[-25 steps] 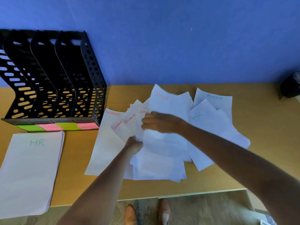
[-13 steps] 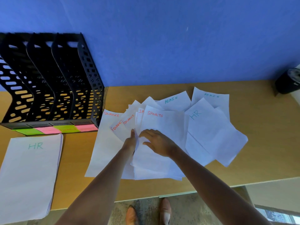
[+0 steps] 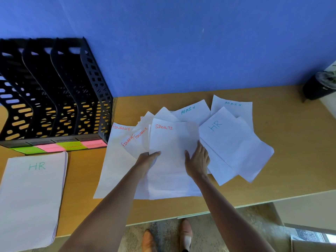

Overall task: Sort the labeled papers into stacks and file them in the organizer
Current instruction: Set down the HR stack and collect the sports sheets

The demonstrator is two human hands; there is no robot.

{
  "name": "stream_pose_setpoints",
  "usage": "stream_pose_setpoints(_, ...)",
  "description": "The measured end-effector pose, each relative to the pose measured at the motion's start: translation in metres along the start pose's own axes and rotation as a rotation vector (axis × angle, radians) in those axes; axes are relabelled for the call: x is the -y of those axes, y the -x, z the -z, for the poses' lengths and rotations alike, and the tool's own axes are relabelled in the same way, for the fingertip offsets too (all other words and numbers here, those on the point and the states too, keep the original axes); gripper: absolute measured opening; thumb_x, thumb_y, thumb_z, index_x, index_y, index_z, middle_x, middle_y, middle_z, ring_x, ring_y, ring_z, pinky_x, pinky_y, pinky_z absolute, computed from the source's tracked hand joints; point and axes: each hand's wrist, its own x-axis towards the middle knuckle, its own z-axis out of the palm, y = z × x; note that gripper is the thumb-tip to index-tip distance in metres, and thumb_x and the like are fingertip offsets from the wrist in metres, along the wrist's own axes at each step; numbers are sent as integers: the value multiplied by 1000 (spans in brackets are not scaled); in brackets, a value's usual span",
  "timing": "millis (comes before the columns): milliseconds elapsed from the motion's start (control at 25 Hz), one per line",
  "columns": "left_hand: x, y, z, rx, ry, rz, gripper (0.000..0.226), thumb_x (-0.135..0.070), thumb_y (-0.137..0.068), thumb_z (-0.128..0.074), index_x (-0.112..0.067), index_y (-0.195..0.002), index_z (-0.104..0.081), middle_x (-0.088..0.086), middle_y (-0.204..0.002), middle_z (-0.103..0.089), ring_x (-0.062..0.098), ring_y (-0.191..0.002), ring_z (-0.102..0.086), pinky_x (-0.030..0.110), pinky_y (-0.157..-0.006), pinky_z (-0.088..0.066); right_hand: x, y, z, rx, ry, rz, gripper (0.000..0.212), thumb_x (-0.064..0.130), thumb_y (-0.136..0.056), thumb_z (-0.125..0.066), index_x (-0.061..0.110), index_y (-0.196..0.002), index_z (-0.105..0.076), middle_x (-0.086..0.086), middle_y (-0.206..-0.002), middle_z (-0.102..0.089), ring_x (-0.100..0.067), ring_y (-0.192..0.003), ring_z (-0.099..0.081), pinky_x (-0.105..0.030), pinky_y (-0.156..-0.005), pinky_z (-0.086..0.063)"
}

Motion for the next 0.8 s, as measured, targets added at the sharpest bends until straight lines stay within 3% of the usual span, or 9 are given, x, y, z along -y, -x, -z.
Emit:
stream_pose_setpoints(80, -5, 3, 2, 78, 32, 6, 34, -27, -83, -78, -15, -114, -68, -1, -116, -67, 18, -104, -59, 28, -93, -40, -3, -2, 3, 29, -33, 24, 70, 38, -99, -48, 12, -155, -15, -9, -156, -33, -32, -142, -29, -51, -114, -25)
stream_pose_setpoints(160, -9, 4, 7, 152, -35, 36, 31, -32, -79, -81, -18, -105, -71, 3, -114, -70, 23, -102, -65, 33, -92, -47, -11, -6, 6, 83, 16, 28, 70, 38, -100, -47, 11, -155, -15, -9, -158, -28, -30, -146, -22, -51, -115, -22)
stream_pose_setpoints(240, -9, 5, 8, 135, -114, 11, 34, -34, -74, -84, -18, -102, -73, 6, -109, -73, 29, -102, -68, 36, -91, -51, -19, -11, 9, 120, 86, 40, 68, 41, -99, -48, 12, -154, -21, -7, -160, -24, -30, -145, -19, -50, -114, -23)
stream_pose_setpoints(320, -7, 9, 1, 82, -85, -59, 40, -26, -73, -86, -13, -109, -73, 8, -110, -74, 28, -105, -68, 42, -99, -52, -24, -15, 12, 145, 104, 55, 65, 44, -97, -50, 16, -152, -28, -6, -159, -24, -31, -141, -22, -49, -111, -26)
stream_pose_setpoints(400, -7, 15, -6, 53, -55, -117, 43, -16, -73, -86, -8, -114, -71, 9, -112, -74, 27, -104, -69, 38, -96, -54, -27, -17, 16, 148, 77, 65, 68, 46, -94, -56, 18, -151, -31, -6, -156, -28, -31, -139, -24, -50, -109, -30)
stream_pose_setpoints(480, -10, 20, -9, 86, -14, -190, 41, -11, -74, -85, -9, -112, -72, 8, -111, -75, 20, -97, -71, 29, -85, -55, -30, -19, 22, 74, -28, 55, 79, 49, -86, -67, 15, -149, -34, -7, -150, -36, -29, -136, -30, -49, -107, -34)
stream_pose_setpoints(600, -22, 24, -5, 136, 39, -248, 36, -12, -73, -87, -14, -107, -73, 3, -105, -77, 16, -95, -73, 34, -88, -58, -29, -22, 43, -25, -385, -26, 89, 48, -71, -83, 15, -143, -42, -3, -139, -46, -23, -127, -44, -37, -103, -41)
stream_pose_setpoints(680, -31, 25, -3, 161, 62, -271, 30, -17, -72, -87, -20, -99, -73, -7, -95, -79, 12, -94, -74, 26, -76, -59, -25, -22, 59, -6, -603, -68, 77, 48, -67, -86, 21, -131, -54, 3, -129, -56, -16, -114, -59, -34, -94, -53)
stream_pose_setpoints(800, -52, 34, -9, 167, 102, -353, 29, -21, -72, -87, -28, -94, -70, -20, -86, -77, -4, -82, -72, 9, -61, -53, -15, -27, 82, 128, -748, -106, 56, 51, -61, -88, 20, -104, -71, 7, -102, -75, -12, -92, -72, -41, -83, -60)
